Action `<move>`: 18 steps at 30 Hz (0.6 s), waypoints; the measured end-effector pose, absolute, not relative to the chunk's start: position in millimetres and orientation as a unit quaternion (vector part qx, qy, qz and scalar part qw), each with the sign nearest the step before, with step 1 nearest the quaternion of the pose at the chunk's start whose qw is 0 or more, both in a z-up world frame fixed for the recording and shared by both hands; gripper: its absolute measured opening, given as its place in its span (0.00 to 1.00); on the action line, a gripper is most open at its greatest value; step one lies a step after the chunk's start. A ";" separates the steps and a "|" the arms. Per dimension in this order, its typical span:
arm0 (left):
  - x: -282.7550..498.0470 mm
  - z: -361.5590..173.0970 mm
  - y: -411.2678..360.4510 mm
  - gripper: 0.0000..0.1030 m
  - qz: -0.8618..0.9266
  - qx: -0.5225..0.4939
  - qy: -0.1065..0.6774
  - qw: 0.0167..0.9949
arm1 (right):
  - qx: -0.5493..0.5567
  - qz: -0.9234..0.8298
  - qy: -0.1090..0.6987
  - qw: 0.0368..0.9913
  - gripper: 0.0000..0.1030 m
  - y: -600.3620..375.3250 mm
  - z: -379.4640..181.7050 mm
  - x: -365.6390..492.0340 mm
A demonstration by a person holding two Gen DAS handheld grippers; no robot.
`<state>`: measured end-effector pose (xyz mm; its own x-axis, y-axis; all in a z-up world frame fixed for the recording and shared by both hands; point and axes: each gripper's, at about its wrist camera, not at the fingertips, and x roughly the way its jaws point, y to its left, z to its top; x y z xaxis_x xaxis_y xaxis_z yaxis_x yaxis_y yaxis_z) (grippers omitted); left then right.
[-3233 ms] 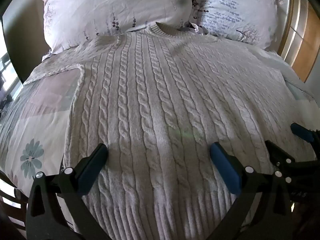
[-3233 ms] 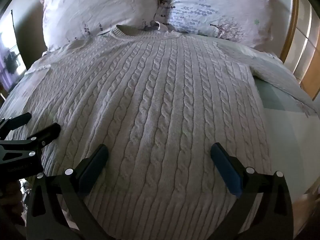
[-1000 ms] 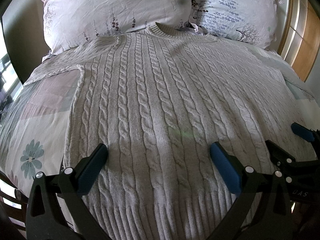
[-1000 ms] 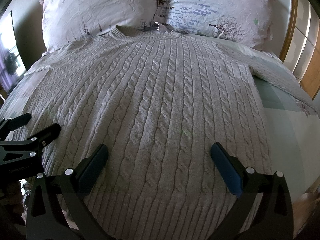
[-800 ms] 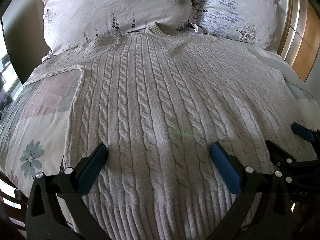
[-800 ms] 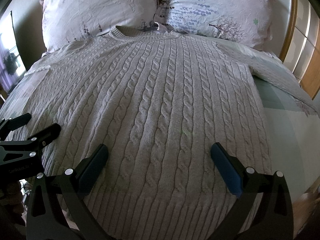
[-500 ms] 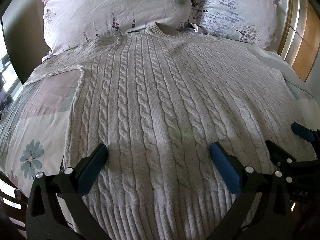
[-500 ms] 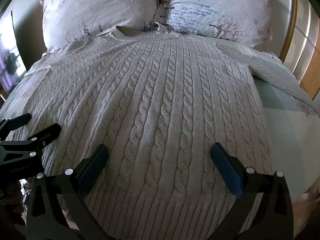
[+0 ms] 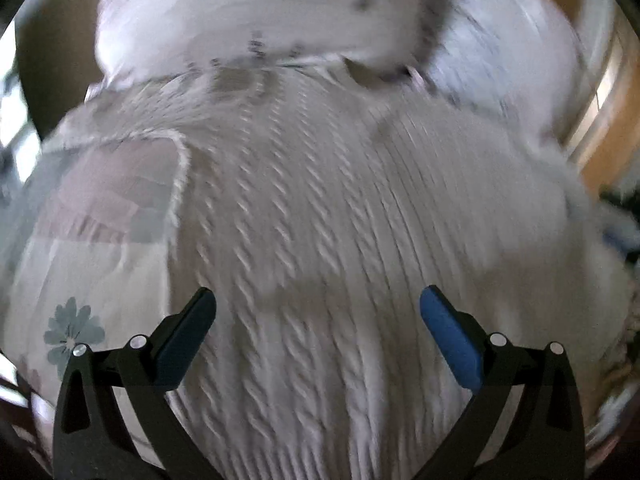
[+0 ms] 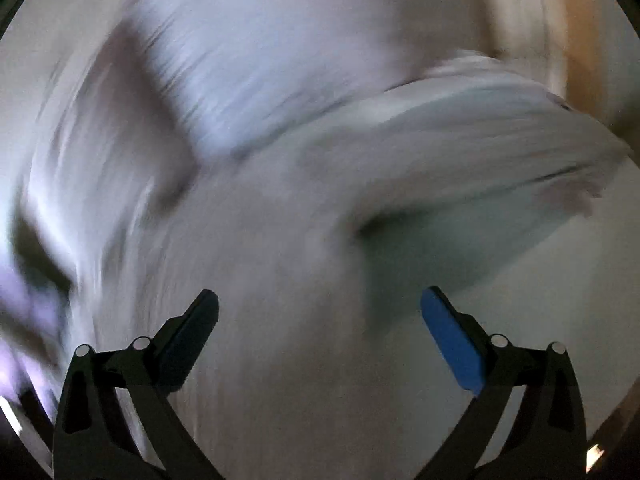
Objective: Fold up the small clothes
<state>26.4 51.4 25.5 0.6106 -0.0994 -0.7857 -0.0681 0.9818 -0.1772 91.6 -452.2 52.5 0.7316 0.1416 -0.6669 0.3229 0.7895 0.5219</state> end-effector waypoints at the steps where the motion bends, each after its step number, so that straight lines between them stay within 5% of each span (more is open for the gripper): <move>1: 33.7 29.0 67.9 0.98 -0.001 -0.132 0.438 0.889 | 0.345 -0.073 0.358 0.864 0.84 -477.7 51.2 96.4; 4: 48.7 35.7 103.4 0.98 0.029 -0.193 0.430 0.881 | 0.465 -0.179 0.315 0.808 0.63 -591.2 36.7 96.7; 9: 61.0 40.8 154.3 0.98 0.000 -0.296 0.392 0.871 | 0.560 -0.260 0.288 0.732 0.52 -671.3 -2.9 81.4; 14: 68.1 52.6 181.5 0.98 0.074 -0.284 0.350 0.890 | 0.564 -0.260 0.275 0.734 0.38 -681.8 -16.8 87.3; 15: 72.0 54.0 185.9 0.98 0.082 -0.278 0.353 0.890 | 0.557 -0.266 0.279 0.736 0.31 -680.0 -17.4 89.5; 16: 76.3 55.0 191.2 0.98 0.091 -0.270 0.359 0.889 | 0.553 -0.269 0.287 0.735 0.14 -682.1 -14.8 95.0; 18: 81.7 55.6 203.9 0.98 0.111 -0.267 0.361 0.887 | 0.531 -0.278 0.291 0.745 0.07 -676.8 -7.2 102.6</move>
